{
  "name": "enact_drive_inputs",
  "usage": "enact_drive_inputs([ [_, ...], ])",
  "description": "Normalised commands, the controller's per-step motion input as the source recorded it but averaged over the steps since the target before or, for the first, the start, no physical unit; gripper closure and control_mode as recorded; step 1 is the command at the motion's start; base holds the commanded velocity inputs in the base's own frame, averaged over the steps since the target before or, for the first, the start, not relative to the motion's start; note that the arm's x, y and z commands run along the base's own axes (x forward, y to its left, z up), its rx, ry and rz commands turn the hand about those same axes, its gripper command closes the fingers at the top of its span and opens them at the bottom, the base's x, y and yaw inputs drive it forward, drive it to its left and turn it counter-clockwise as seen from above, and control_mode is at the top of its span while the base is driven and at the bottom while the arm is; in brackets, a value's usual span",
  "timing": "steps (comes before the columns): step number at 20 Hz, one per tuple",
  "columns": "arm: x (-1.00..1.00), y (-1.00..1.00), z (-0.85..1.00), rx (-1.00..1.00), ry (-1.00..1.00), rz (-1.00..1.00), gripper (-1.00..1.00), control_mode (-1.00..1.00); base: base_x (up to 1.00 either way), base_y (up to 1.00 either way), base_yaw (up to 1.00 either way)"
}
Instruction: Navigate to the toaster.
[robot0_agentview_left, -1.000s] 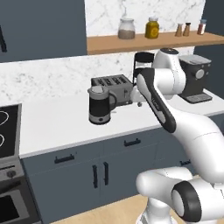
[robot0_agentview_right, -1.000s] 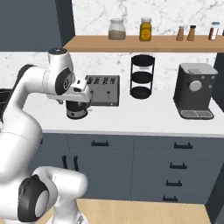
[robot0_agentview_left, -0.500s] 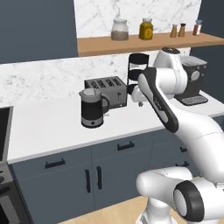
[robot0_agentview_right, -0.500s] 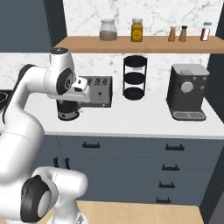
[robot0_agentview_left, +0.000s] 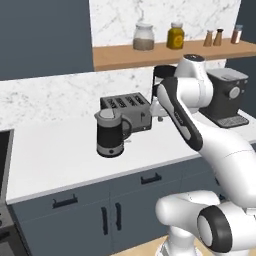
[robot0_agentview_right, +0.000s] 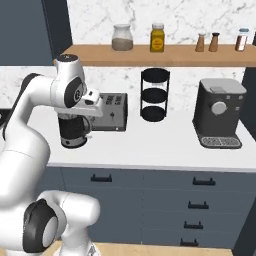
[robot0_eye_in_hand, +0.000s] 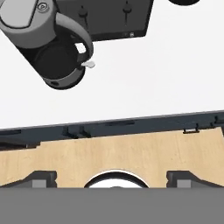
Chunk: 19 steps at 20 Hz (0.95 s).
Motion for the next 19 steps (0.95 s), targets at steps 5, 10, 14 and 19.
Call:
enact_drive_inputs([
  [5, 0.00, 0.00, 0.00, 0.00, 0.00, 0.00, -1.00, 1.00, 0.74, 0.18, 0.00],
  [10, 0.00, 0.00, 0.00, 0.00, 0.00, 0.00, -1.00, 1.00, 0.55, 0.03, 0.00],
  [14, 0.00, 0.00, 0.00, 0.00, 0.00, 0.00, -1.00, 1.00, 0.26, 0.00, 0.00],
  [19, 0.00, 0.00, 0.00, 0.00, 0.00, 0.00, -1.00, 1.00, 0.30, 0.00, 0.00],
])
